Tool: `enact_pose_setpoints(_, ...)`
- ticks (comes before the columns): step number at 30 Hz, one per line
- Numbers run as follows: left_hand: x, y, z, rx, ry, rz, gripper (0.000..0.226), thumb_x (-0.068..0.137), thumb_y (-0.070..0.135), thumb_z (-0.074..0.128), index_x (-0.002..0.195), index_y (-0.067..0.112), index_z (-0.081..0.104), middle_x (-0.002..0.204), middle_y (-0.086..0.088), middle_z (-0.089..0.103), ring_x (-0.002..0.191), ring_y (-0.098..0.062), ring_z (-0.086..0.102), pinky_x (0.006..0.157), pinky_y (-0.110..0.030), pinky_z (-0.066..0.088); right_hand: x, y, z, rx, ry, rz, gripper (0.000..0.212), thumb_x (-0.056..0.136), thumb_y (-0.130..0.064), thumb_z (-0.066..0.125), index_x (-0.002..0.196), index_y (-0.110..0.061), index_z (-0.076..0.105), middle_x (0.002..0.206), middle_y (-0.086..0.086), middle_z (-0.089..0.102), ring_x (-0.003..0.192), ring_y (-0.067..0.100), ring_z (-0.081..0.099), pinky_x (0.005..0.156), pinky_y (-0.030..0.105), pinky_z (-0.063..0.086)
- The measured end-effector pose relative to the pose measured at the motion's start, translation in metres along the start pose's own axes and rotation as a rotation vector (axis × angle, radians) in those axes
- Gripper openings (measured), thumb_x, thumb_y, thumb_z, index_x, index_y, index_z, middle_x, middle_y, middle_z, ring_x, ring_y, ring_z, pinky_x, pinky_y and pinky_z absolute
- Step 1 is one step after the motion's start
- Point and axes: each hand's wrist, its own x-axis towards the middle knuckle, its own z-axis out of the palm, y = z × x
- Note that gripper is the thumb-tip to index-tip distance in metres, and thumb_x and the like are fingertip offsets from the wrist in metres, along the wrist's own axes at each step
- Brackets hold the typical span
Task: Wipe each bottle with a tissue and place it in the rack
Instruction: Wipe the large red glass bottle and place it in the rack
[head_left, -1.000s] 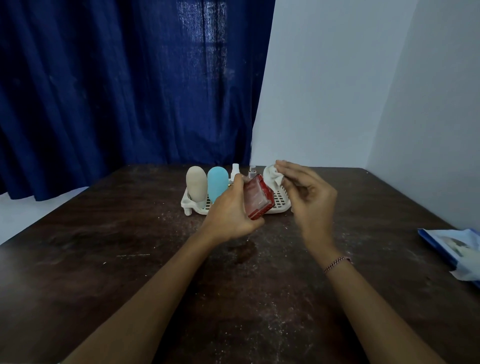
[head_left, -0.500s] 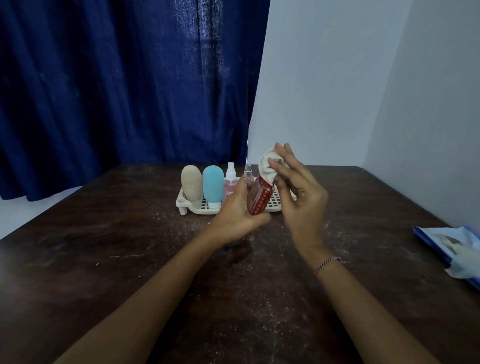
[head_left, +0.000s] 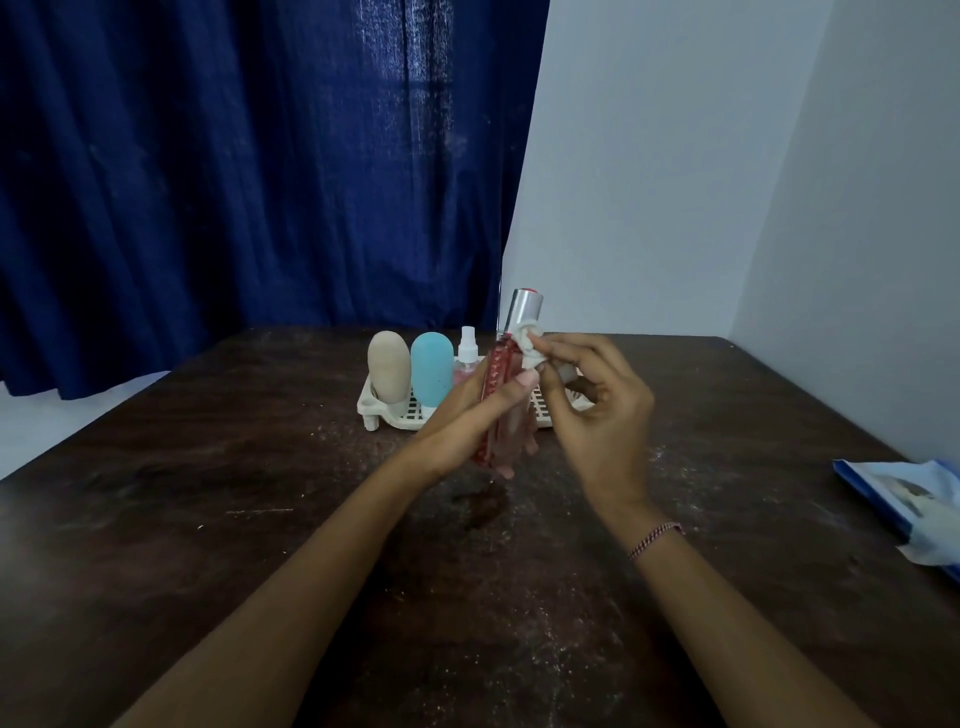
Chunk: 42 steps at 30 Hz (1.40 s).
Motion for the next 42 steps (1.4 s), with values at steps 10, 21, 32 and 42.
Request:
enact_pose_setpoints(10,0.004,0.006,-0.026,-0.311,0.266,0.102,0.089,0.057,0.081,0.05,0.107,0.008,0.059,0.087,-0.001,0.071,0.081,-0.014,0.068,0.068,-0.024,0.055,-0.005,-0.003,0.006,0.131,-0.378,-0.105,0.019,0.075,0.005,0.07,0.09,-0.007,0.072,0.092,0.005,0.062,0.092,0.007,0.059,0.076,0.016,0.049)
enact_pose_setpoints(21,0.0,0.009,-0.02,-0.16,-0.024,-0.051,0.063,0.087,0.065,0.019,0.107,0.021,0.059,0.09,-0.008,0.07,0.077,-0.027,0.067,0.058,-0.032,0.056,0.003,0.012,-0.003,0.06,-0.159,0.144,0.017,0.078,-0.002,0.069,0.093,-0.01,0.07,0.091,-0.004,0.064,0.086,0.012,0.061,0.069,0.024,0.051)
enact_pose_setpoints(32,0.004,-0.005,-0.016,0.221,-0.031,-0.08,0.06,0.075,0.045,0.058,0.13,0.034,0.038,0.117,-0.008,0.058,0.1,-0.018,0.061,0.088,-0.033,0.051,0.002,0.0,-0.003,-0.066,-0.198,-0.099,0.027,0.085,-0.012,0.05,0.105,-0.005,0.068,0.104,0.006,0.056,0.101,0.02,0.055,0.087,0.026,0.05)
enact_pose_setpoints(42,0.001,-0.002,-0.019,0.086,-0.006,-0.031,0.04,0.078,0.03,0.054,0.112,0.008,0.056,0.089,-0.014,0.07,0.079,-0.019,0.068,0.07,-0.032,0.055,0.007,0.009,-0.008,-0.033,-0.159,-0.089,0.014,0.084,0.002,0.057,0.091,-0.002,0.068,0.097,0.006,0.059,0.097,0.014,0.058,0.08,0.029,0.052)
